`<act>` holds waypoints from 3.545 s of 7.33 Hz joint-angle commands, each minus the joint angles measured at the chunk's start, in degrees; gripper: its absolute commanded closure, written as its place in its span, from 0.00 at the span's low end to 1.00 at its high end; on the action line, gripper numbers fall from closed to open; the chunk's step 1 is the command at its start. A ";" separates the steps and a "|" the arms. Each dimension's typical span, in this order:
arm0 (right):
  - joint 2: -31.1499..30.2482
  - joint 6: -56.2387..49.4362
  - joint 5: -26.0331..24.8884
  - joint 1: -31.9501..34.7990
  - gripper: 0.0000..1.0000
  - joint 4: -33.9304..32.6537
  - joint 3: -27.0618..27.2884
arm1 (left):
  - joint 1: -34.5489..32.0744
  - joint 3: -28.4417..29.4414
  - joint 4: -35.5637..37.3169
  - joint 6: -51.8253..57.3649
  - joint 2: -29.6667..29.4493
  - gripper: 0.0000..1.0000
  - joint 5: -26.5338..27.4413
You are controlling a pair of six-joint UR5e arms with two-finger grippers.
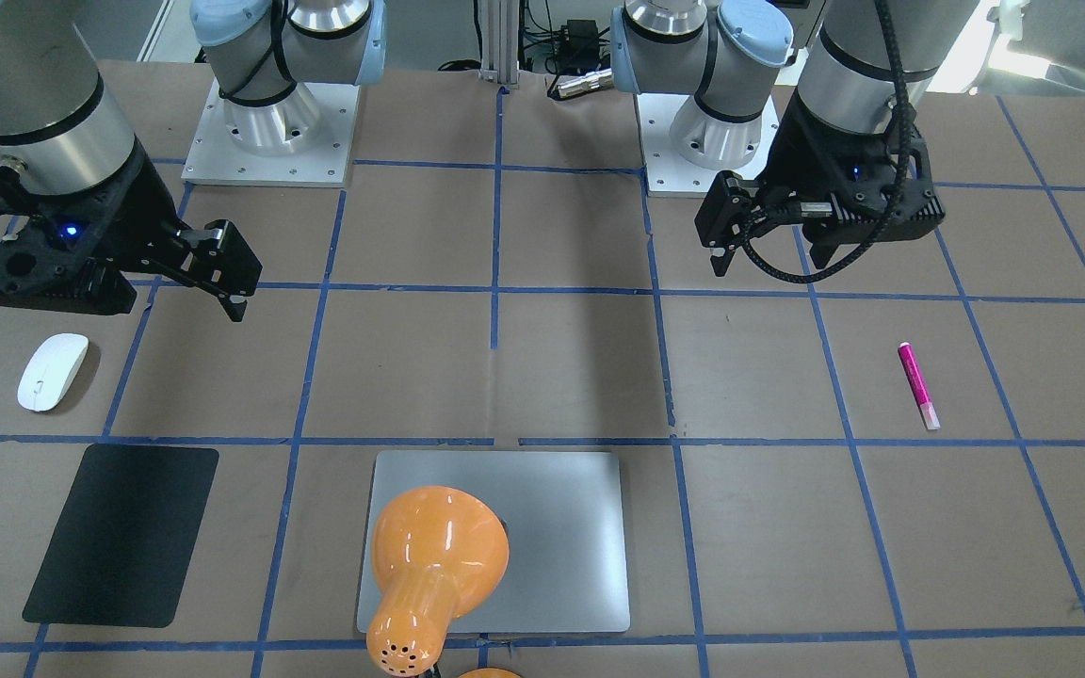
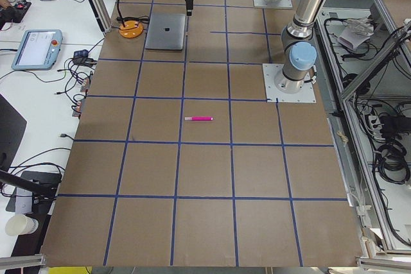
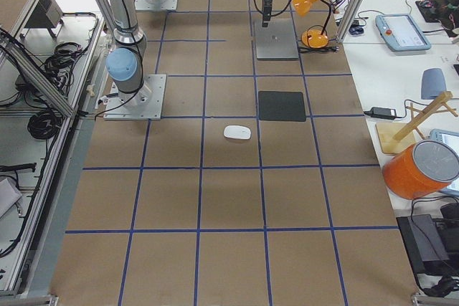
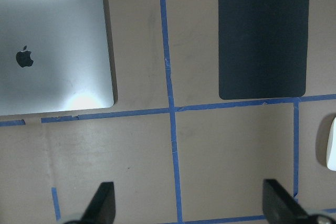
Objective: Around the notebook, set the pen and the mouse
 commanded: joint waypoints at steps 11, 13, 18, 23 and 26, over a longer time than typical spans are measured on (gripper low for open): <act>7.26 -27.67 -6.16 -32.74 0.00 -36.09 32.55 | 26.41 -29.70 29.48 32.18 -1.22 0.00 0.62; 7.70 -29.27 -5.91 -32.75 0.00 -38.84 34.25 | 36.51 -39.50 47.89 47.83 -4.90 0.00 0.01; 11.39 -31.21 -6.16 -33.19 0.00 -41.56 34.42 | 41.57 -36.99 53.67 51.94 -15.11 0.10 -3.34; 11.75 -33.40 -6.43 -33.19 0.59 -40.87 34.52 | 41.57 -37.07 53.85 49.74 -15.03 1.00 -3.42; 10.17 -32.18 -5.38 -31.88 0.82 -39.39 28.84 | 39.04 -37.16 48.25 38.11 -10.21 1.00 -3.33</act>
